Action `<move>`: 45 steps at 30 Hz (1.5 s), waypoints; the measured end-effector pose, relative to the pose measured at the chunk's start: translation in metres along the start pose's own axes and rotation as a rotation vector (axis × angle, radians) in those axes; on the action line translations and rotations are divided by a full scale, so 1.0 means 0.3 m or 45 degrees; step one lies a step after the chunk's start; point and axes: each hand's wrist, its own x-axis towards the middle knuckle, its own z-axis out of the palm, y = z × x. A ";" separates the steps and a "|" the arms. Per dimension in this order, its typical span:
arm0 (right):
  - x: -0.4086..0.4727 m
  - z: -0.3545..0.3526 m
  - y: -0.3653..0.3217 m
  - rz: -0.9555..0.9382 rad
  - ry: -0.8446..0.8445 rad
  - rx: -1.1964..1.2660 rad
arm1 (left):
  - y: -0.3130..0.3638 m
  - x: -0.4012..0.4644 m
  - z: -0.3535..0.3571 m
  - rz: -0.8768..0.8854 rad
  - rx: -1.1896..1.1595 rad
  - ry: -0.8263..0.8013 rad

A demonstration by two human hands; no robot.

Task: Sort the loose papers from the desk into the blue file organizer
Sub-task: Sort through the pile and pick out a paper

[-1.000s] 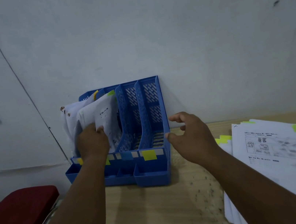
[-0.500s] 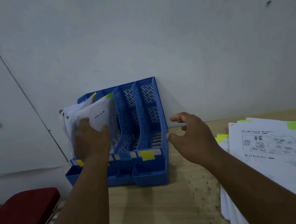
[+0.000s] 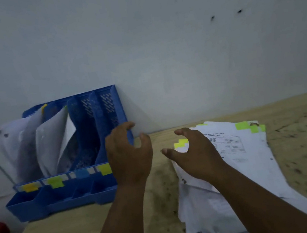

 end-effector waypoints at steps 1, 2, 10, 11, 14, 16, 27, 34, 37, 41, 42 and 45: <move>-0.004 -0.018 0.024 0.046 -0.026 -0.076 | 0.013 -0.019 0.024 -0.050 -0.030 -0.126; -0.010 -0.044 0.054 0.100 -0.052 -0.159 | 0.027 -0.041 0.053 -0.084 -0.056 -0.252; -0.044 -0.154 0.247 0.345 -0.189 -0.545 | 0.101 -0.179 0.217 -0.255 -0.011 -0.807; -0.049 -0.161 0.265 0.351 -0.184 -0.552 | 0.101 -0.194 0.232 -0.273 0.009 -0.834; -0.060 -0.171 0.296 0.367 -0.176 -0.540 | 0.084 -0.234 0.262 -0.340 0.037 -0.896; -0.066 -0.178 0.316 0.395 -0.167 -0.497 | 0.075 -0.261 0.275 -0.386 0.033 -0.937; -0.077 -0.221 0.358 0.415 -0.161 -0.526 | 0.066 -0.316 0.275 -0.410 0.083 -0.834; -0.077 -0.216 0.353 0.390 -0.177 -0.590 | 0.061 -0.308 0.275 -0.449 -0.130 -0.726; -0.077 -0.216 0.356 0.413 -0.160 -0.587 | 0.053 -0.305 0.283 -0.480 -0.190 -0.625; -0.069 -0.218 0.358 0.460 -0.126 -0.551 | 0.041 -0.303 0.292 -0.478 -0.208 -0.612; -0.068 -0.218 0.359 0.467 -0.124 -0.541 | 0.040 -0.304 0.296 -0.468 -0.200 -0.616; -0.068 -0.219 0.361 0.477 -0.108 -0.530 | 0.036 -0.305 0.306 -0.462 -0.167 -0.624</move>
